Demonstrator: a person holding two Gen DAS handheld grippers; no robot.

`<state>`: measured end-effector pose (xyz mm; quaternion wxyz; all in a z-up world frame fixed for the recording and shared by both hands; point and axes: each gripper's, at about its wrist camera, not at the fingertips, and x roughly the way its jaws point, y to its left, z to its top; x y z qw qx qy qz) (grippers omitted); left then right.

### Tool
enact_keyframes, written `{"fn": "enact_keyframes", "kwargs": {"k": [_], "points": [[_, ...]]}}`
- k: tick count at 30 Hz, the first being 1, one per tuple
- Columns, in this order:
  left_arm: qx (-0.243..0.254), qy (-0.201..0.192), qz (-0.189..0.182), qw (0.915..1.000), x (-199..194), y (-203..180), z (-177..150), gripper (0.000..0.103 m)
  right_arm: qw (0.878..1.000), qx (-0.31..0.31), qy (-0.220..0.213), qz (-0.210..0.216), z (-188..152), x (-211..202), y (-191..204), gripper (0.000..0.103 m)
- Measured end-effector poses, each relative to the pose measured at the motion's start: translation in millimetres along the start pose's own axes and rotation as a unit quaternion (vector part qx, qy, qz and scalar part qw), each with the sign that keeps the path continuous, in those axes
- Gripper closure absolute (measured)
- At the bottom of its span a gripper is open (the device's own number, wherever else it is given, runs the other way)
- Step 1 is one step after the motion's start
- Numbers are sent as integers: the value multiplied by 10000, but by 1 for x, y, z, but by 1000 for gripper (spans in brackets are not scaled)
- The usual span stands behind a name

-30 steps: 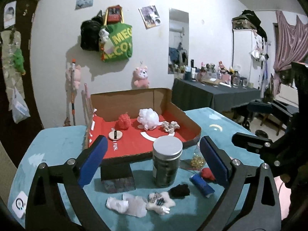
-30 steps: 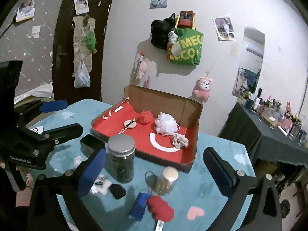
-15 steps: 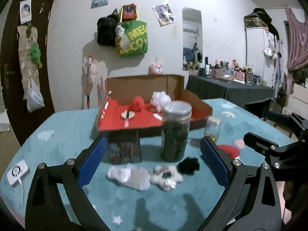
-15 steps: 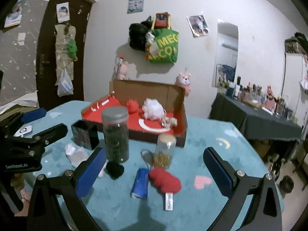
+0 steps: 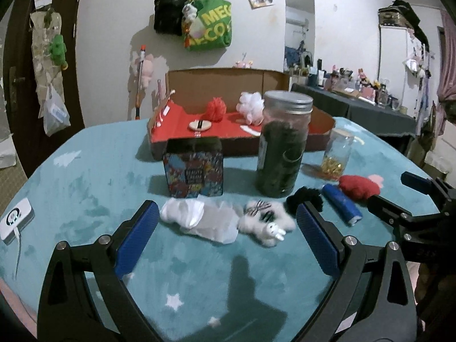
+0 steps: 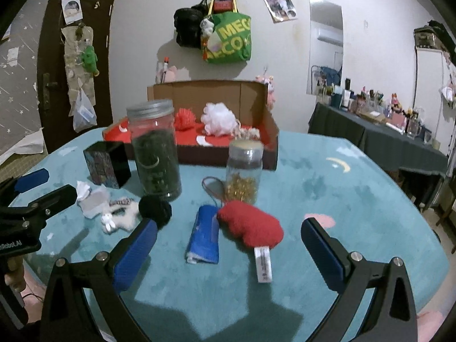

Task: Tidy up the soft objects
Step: 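Grasp the white sock with the left tool while the right tool grasps the black pompom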

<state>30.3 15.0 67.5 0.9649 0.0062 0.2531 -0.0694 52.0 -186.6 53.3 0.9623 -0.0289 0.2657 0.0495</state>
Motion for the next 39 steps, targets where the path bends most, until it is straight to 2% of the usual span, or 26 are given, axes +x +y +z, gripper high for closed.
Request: {"fn": "enact_keyframes", "kwargs": {"k": [19,27,33,37,38,39], "points": [[-116,340,156,9992,21,19,-4,4,9993,148,316,127,-6,19,-4,0],[-161,593,133,9980,30,44,5,4,9983,65,337,481,9,29,14,0],[-178,834,95,9963,44,61,12,5,9960,-207,505,706,19,44,34,0],[-120,997,14,9949,56,64,14,5,9938,-354,645,831,24,54,43,7],[-100,1041,-8,9945,59,64,15,8,9932,-377,683,859,25,57,44,9],[-68,1082,-36,9941,62,64,15,16,9926,-401,729,879,25,60,46,10]]}}
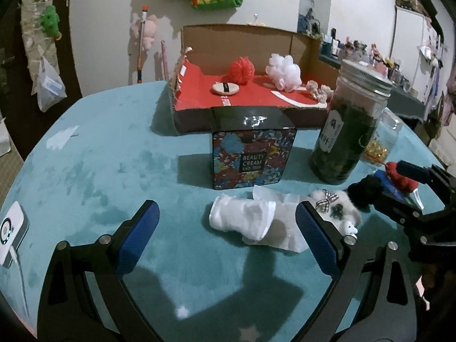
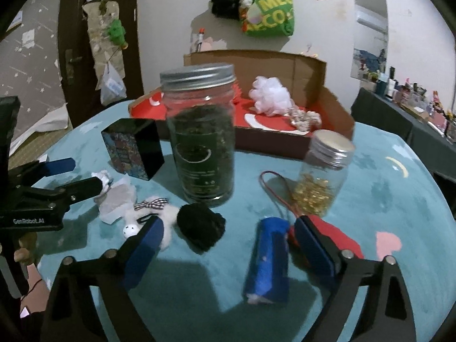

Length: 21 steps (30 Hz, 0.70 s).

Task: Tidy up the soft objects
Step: 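Grasp the white sock with the left tool while the right tool grasps the black pompom, then lift the sock and pompom with both tools toward the box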

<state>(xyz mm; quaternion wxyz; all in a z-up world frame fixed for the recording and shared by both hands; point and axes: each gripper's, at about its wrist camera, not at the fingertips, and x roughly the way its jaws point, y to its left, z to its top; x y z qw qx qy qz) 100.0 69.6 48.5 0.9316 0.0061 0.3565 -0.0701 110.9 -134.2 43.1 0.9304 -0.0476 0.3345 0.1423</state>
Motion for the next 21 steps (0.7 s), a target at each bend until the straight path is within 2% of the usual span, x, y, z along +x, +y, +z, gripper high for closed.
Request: {"fn": "enact_keyframes", "kwargs": {"k": [1,6,9,10,21], "points": [[29,31,-2,10000,2,-1,0,20,10000,-18,40,11,1,3,1,14],[70,364,-220,9991,20,-1,0,62,9991,-50,325,262,2,16,3,34],[-19,390,-521,9979,21,-1,0,71,9975,-52,446,547,0,19,4,58],[-8,384,-522,9979,21,-2,-1,71,9969,-51,461,639,0,20,5,68],[107,142,-499,9986,0,-14,2,73,9968,-126,271,743,2,6,3,71]]}}
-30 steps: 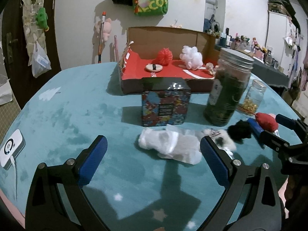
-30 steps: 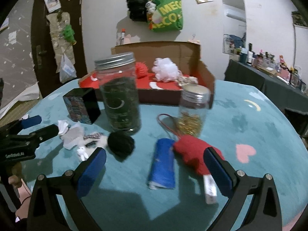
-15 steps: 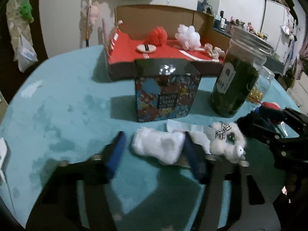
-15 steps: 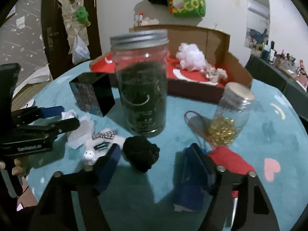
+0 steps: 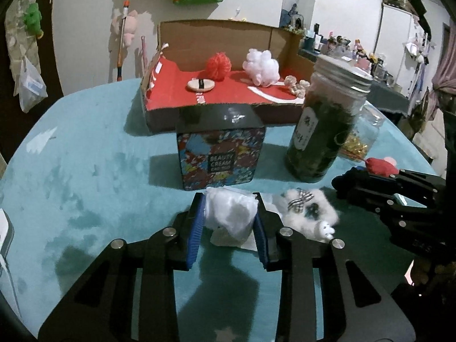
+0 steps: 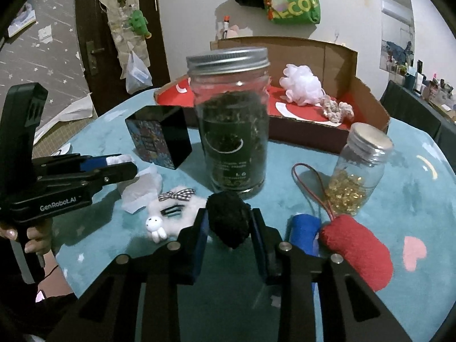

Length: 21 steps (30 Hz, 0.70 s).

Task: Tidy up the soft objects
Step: 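Lift the sock and pompom with both tools toward the box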

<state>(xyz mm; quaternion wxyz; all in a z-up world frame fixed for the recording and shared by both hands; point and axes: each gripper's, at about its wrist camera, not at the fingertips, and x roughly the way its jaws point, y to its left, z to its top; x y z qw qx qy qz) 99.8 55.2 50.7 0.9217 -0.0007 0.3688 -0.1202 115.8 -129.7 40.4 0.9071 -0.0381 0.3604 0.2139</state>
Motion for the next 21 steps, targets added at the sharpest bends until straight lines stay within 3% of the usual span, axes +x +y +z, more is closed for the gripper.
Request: {"fn": "enact_keyframes", "kwargs": {"k": [7,21], "points": [[124,-175,-51,9998,-12,-10,6,73,9999,11,-123,-47,1,-12,-1,71],[367,-176,-697,9967,-16,-43,8,73,9996,28,-251,-127,2,-29,-7,71]]}}
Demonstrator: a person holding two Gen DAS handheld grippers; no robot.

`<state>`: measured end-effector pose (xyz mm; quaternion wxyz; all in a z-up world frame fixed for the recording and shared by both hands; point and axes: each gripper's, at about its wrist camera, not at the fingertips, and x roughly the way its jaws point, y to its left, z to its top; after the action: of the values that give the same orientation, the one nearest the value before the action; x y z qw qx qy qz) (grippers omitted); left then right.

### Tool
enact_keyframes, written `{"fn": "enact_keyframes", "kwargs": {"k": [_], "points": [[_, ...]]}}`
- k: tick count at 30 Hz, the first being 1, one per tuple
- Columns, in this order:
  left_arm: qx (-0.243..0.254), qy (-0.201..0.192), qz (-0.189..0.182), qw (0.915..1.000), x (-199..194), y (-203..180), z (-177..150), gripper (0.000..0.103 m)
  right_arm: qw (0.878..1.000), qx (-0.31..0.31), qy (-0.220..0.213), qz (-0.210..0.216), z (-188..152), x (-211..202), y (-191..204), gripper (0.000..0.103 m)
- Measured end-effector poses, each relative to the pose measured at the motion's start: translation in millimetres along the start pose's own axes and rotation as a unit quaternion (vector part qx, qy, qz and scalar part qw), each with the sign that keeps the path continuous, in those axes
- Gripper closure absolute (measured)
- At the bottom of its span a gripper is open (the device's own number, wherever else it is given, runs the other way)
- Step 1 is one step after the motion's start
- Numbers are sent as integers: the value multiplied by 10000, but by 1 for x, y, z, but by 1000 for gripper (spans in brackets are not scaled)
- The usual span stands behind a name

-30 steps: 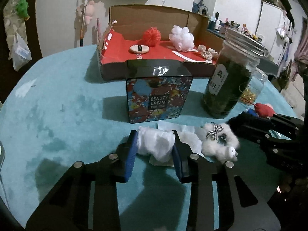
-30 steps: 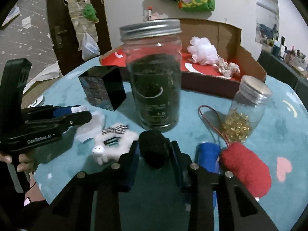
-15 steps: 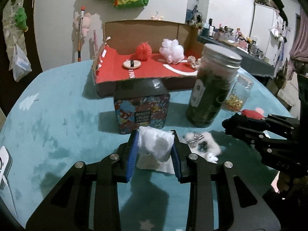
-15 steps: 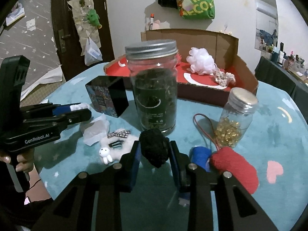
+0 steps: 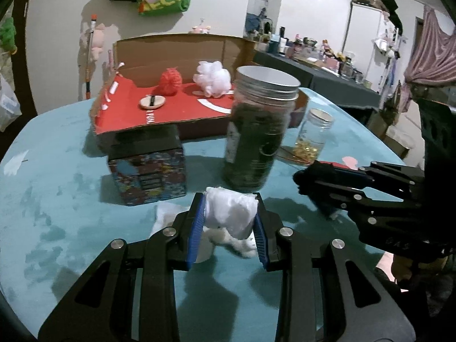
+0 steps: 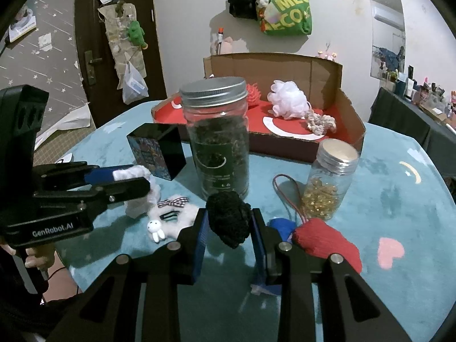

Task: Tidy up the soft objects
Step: 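Lift the sock and pompom with both tools toward the box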

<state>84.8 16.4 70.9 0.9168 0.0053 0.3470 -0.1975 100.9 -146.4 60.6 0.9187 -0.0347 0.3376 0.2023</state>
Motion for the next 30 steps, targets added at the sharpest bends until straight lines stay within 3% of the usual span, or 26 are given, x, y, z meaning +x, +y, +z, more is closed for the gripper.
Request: {"fn": "enact_keyframes", "kwargs": {"k": [17,30], "points": [[2,34,-54,10000,3,-5,1,73,10000,25,-6,8,1,-2,-4,71],[-411,97,359,9985,-11,49,1,73,9980,504,1,-374,-4,-20,-56,71]]}}
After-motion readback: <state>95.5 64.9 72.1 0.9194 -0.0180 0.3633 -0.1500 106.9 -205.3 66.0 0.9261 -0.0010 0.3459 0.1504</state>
